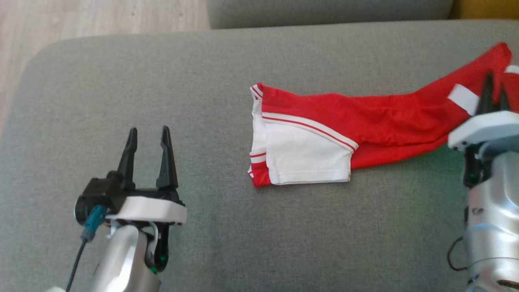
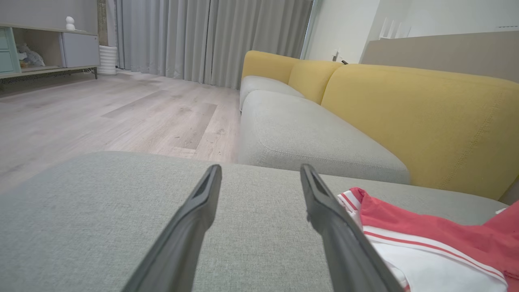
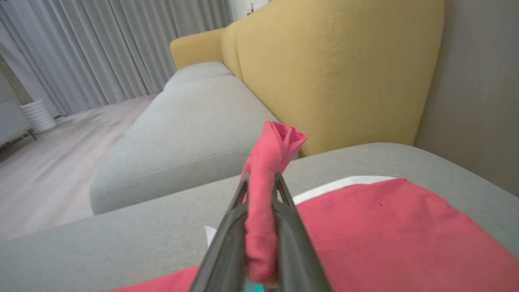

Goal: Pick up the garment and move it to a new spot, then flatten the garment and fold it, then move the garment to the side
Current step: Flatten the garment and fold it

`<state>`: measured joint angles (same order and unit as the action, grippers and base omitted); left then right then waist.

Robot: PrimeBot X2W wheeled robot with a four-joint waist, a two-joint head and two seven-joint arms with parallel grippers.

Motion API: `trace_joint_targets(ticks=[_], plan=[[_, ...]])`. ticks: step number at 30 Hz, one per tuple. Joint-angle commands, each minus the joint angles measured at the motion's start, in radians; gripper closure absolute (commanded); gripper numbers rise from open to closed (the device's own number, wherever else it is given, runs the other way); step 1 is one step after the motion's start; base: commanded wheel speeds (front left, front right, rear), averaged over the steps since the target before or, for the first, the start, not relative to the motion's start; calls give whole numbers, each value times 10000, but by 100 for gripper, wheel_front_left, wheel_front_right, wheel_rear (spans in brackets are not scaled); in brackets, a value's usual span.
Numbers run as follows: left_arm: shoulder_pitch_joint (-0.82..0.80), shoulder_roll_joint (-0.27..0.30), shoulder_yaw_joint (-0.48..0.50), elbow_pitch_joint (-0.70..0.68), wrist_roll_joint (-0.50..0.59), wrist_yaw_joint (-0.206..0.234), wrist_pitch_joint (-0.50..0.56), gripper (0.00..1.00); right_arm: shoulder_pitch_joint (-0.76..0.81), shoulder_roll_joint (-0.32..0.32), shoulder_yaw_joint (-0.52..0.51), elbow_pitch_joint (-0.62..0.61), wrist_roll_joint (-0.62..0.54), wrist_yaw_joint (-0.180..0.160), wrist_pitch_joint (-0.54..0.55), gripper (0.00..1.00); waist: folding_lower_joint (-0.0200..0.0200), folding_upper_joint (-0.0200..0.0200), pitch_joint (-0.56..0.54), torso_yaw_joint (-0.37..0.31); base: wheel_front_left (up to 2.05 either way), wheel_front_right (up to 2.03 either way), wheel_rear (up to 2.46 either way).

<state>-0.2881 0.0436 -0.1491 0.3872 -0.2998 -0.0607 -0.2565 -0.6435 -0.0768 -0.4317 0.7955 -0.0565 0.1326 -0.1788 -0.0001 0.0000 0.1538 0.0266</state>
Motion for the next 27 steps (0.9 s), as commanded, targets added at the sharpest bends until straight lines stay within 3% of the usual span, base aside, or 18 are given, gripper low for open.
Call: trace_joint_targets(ticks=[1,4,7,8,12,15,22,27], plan=[[-25,67,232,-238,-32,75,-53,0,-73,149,854,-626,405,-19,52,100,1,0,-289,170,0,0,0],[99,67,209,-202,-19,102,-53,0,196,242,1972,-1048,1071,-19,229,100,1,0,-590,357,0,0,0],[208,67,171,-155,-33,118,-53,0,483,259,3328,-1305,2742,-19,392,100,1,0,-881,586,0,0,0],[208,67,171,-155,-33,118,-53,0,483,259,3328,-1305,2742,-19,392,100,1,0,-881,586,0,0,0],[358,67,117,-147,-90,171,-53,0,986,262,5367,-1590,4508,-19,375,100,1,0,-1107,795,0,0,0],[398,67,43,-139,-95,174,-53,0,1236,263,6689,-1601,5177,-19,173,100,1,0,-1117,920,0,0,0],[275,67,-82,-159,-105,170,-53,0,1045,264,8909,-864,5954,-19,-236,100,1,0,-813,1167,0,0,0],[84,66,-403,-89,-191,176,-53,0,605,265,9284,154,5713,-19,-527,100,1,0,-508,1501,0,0,0]])
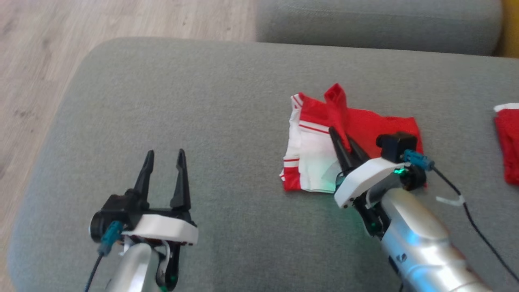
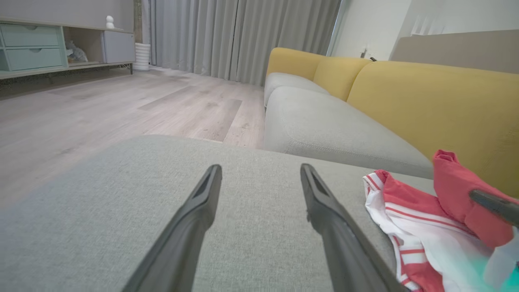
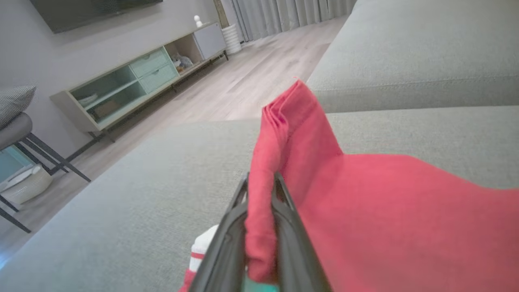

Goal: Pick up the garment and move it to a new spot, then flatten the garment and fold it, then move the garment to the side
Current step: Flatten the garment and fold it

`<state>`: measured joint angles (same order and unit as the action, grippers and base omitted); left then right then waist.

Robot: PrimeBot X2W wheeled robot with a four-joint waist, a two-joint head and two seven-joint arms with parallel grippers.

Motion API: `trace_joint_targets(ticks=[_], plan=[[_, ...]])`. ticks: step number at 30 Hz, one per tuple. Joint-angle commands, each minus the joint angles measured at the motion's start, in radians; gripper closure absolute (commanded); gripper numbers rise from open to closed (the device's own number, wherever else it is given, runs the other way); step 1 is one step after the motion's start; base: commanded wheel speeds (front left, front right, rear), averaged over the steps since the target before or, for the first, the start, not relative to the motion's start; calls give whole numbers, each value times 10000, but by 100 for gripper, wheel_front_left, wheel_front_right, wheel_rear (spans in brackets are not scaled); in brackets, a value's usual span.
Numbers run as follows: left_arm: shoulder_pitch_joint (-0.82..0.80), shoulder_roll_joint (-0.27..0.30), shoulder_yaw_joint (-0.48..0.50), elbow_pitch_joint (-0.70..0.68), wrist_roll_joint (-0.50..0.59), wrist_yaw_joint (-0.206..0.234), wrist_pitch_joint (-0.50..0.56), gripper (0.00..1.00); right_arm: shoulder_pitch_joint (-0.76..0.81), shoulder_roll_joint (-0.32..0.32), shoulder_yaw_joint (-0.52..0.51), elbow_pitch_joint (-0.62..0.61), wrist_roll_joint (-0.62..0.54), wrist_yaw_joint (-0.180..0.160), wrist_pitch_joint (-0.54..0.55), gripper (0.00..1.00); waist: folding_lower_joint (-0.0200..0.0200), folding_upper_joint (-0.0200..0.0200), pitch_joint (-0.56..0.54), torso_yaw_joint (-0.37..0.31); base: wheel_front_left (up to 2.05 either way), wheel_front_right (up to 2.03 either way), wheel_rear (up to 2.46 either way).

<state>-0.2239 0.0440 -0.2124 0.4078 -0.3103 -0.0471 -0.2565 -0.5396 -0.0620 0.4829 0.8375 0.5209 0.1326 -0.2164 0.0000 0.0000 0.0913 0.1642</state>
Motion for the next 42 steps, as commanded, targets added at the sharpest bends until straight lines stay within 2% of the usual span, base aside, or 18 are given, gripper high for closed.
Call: trace_joint_targets(ticks=[1,10,11,14,19,22,25,26,29,33,36,42], plan=[[-612,63,163,-286,-107,36,-53,0,-530,117,106,-53,-154,-19,-201,100,0,0,191,201,0,0,0],[-919,63,-65,-221,-400,134,-53,0,-1103,117,310,936,-78,-19,-406,100,0,0,610,675,0,0,0],[-932,62,-78,-213,-420,148,-53,0,-1149,117,403,1075,-131,-19,-408,0,0,0,620,693,0,0,0],[-950,62,-93,-198,-455,178,-53,0,-1227,117,665,1111,-210,-19,-424,0,0,0,630,713,0,0,0],[-953,62,22,-146,-400,195,-53,0,-1160,118,1245,232,422,-19,-441,0,0,0,515,479,0,0,0],[-940,62,143,-172,-335,198,-53,0,-1276,118,1100,-244,412,-19,-448,0,0,0,414,224,0,0,0],[-897,62,283,-268,-257,189,-53,0,-1307,118,97,-638,-384,-19,-450,0,0,0,327,-79,0,0,0],[-897,62,283,-268,-257,189,-53,0,-1307,118,97,-638,-384,-19,-450,0,0,0,327,-79,0,0,0],[-829,63,454,-386,-153,171,-53,0,-999,118,-1199,-1134,-1551,-19,-451,0,0,0,255,-412,0,0,0],[-681,63,666,-531,-28,141,-53,0,-55,118,-2865,-2261,-3149,-19,-452,0,0,0,134,-835,0,0,0],[-525,63,825,-643,79,115,-53,0,833,118,-3676,-3181,-4030,-19,-452,0,0,0,58,-1122,0,0,0],[-150,63,1045,-811,283,89,-53,0,2468,118,-4650,-4557,-4575,-19,-453,0,0,0,-55,-1491,0,0,0]])
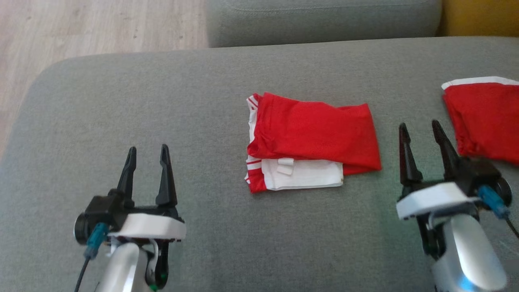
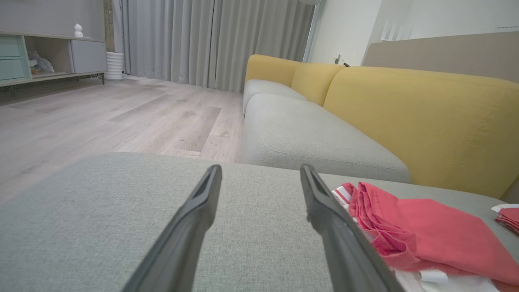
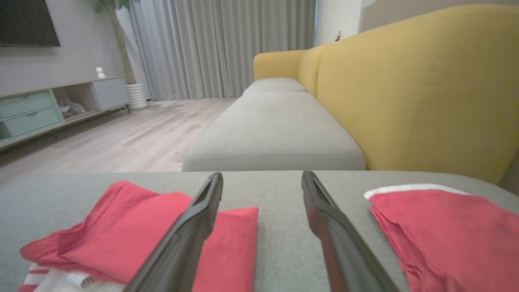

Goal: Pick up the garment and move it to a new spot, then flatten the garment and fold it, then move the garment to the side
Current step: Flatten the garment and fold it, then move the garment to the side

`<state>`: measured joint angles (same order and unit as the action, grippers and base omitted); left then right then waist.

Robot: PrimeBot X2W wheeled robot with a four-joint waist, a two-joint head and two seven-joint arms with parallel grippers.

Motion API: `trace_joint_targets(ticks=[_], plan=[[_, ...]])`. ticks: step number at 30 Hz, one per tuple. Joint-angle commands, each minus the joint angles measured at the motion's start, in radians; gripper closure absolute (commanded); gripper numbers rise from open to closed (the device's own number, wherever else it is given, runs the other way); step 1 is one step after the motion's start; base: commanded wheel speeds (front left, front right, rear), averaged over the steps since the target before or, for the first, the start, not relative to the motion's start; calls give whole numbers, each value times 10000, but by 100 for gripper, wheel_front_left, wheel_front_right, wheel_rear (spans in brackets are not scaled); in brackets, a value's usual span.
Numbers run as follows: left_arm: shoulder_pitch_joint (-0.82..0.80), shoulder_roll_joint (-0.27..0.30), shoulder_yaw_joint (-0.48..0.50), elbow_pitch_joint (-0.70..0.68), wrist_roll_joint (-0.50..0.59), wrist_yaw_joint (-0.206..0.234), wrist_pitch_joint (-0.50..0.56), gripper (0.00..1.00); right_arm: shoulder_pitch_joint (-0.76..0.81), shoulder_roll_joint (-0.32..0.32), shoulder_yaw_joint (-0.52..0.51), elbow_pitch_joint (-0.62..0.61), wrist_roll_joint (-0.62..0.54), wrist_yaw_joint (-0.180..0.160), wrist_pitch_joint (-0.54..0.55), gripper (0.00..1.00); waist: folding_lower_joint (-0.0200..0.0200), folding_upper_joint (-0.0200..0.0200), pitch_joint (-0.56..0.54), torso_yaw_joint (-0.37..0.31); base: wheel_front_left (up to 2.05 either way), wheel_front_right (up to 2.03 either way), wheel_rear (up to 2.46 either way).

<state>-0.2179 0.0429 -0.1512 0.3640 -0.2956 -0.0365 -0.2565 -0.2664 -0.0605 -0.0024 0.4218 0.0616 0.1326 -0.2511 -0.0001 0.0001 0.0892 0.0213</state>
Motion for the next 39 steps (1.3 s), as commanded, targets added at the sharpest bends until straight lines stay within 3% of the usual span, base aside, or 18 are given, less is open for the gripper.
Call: trace_joint_targets(ticks=[1,7,15,31,34,35,36,37,39], plan=[[-140,74,457,-392,202,-1,-53,0,-32,102,135,-572,37,-19,-106,0,1,-1,-45,-100,0,0,0],[130,74,489,-437,205,55,-53,0,695,103,190,-991,139,-19,-106,0,1,-1,25,-215,0,0,0],[-335,74,200,-524,156,4,-53,0,-196,103,-20,-594,-102,-19,2,0,1,-1,692,139,0,0,0],[-861,74,-131,-332,-65,-8,-53,0,-2285,103,-588,3391,-309,-19,1825,0,1,-1,1430,1107,0,0,0],[-845,74,-146,-283,-83,-2,-53,0,-2466,103,-282,4145,-65,-19,2056,0,1,-1,1359,1161,0,0,0],[-835,74,-134,-271,-85,7,-53,0,-2512,103,-133,4348,-7,-19,2113,28,1,-1,1334,1154,0,0,0],[-820,74,-116,-268,-84,22,-53,0,-2554,103,-4,4510,18,-19,2118,70,1,-1,1281,1137,0,0,0],[-794,74,-99,-262,-77,34,-53,0,-2587,103,85,4644,31,-19,2084,100,1,-1,1233,1110,0,0,0],[-738,74,-68,-252,-43,34,-53,0,-2661,103,194,4817,-45,-19,1908,100,1,-1,1124,1020,0,0,0]])
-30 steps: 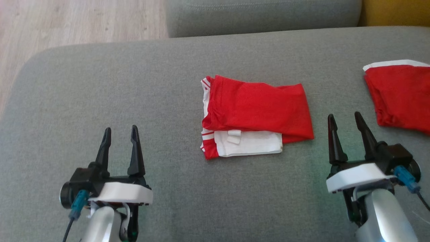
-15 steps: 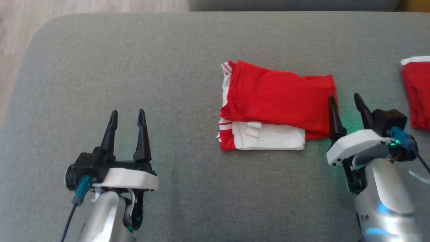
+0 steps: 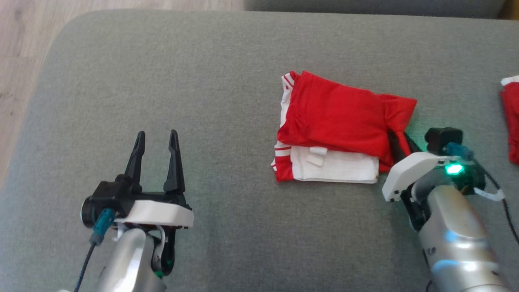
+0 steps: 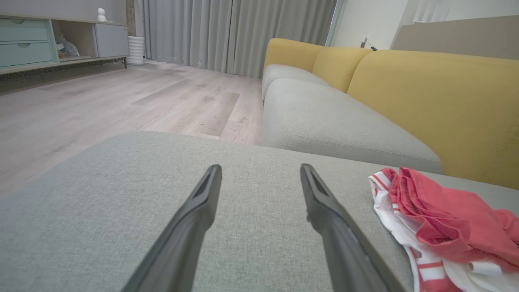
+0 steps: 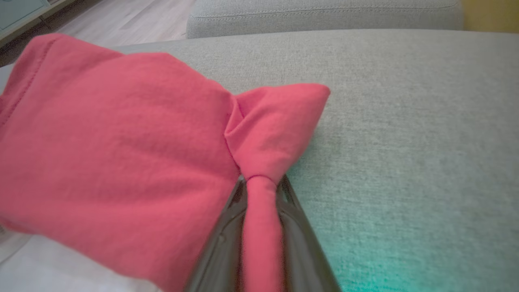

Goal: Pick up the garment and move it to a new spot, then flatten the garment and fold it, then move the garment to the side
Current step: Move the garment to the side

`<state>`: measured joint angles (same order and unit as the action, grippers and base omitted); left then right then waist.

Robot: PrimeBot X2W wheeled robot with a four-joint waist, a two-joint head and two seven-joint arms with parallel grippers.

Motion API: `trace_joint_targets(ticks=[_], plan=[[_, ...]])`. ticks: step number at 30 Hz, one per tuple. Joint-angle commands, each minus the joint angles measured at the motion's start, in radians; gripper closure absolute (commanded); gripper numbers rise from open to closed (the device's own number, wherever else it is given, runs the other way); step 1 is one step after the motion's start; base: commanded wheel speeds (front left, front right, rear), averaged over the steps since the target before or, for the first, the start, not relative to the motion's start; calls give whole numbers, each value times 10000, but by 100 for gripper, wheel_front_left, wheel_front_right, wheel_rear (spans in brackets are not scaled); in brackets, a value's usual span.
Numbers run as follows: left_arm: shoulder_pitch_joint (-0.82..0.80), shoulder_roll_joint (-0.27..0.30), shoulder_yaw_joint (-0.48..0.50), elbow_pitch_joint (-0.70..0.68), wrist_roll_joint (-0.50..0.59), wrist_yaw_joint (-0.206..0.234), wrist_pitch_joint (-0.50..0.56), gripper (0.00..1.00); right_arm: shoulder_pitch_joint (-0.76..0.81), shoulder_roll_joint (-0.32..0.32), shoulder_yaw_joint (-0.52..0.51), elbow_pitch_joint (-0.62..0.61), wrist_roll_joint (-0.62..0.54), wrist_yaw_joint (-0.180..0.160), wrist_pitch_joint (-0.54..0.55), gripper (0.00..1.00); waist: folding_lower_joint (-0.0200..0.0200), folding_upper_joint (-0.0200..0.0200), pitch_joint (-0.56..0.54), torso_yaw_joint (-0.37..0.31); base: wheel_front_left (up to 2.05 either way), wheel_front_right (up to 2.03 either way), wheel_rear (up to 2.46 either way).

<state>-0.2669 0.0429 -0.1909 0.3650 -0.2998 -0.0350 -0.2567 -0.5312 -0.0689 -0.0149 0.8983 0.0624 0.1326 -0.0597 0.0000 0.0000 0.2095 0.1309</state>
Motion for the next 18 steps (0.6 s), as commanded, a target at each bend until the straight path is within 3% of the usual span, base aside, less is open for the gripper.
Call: trace_joint_targets(ticks=[1,10,18], plan=[[-222,74,347,-257,16,21,-51,0,-55,187,344,87,-155,-19,-146,100,0,0,-131,-127,0,0,0],[95,74,541,-308,151,25,-51,0,-187,-92,181,-628,-2728,-19,-1073,100,0,0,-704,-797,0,0,0],[149,74,612,-432,169,42,-51,0,-254,-2149,799,-1562,-3379,-19,-537,100,0,0,-734,-1151,0,0,0]])
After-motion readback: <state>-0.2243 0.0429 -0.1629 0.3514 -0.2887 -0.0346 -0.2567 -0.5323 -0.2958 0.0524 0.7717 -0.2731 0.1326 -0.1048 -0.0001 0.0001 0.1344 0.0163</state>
